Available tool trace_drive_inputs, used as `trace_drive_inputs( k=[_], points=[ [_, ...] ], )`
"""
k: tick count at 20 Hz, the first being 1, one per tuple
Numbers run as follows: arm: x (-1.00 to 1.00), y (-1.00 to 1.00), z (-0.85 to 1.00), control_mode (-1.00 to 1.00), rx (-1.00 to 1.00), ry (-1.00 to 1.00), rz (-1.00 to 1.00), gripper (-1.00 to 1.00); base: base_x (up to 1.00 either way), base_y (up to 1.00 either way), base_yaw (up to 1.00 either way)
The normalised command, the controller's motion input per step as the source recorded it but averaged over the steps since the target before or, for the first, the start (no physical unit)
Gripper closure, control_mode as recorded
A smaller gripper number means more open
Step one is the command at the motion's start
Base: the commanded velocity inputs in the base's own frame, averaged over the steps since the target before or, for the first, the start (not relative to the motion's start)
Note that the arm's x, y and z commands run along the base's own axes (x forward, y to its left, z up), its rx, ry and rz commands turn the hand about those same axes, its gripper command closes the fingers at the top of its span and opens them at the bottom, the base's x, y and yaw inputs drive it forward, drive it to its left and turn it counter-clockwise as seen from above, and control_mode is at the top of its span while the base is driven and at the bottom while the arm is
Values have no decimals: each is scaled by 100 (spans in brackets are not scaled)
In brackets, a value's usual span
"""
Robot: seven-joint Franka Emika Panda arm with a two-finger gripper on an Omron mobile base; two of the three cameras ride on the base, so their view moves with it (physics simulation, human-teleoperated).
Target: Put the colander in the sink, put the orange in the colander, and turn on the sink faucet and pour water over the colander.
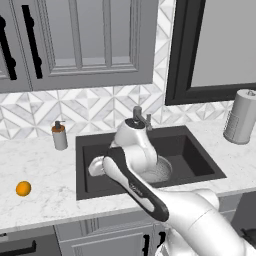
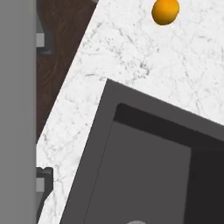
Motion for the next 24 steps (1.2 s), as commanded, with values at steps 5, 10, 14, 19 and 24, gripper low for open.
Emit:
trace_drive_inputs(
  k=[5,10,14,19,24],
  points=[
    [0,100,0,-100,-8,-1,22,-100,0,0,0],
    [14,99,0,-100,-1,-1,3,-100,0,0,0],
    [19,96,0,-100,-1,1,0,-100,0,0,0],
    [10,81,-13,-100,-3,0,-6,-100,0,0,0],
    [23,68,-22,-100,0,-4,-14,-100,0,0,0]
  ],
)
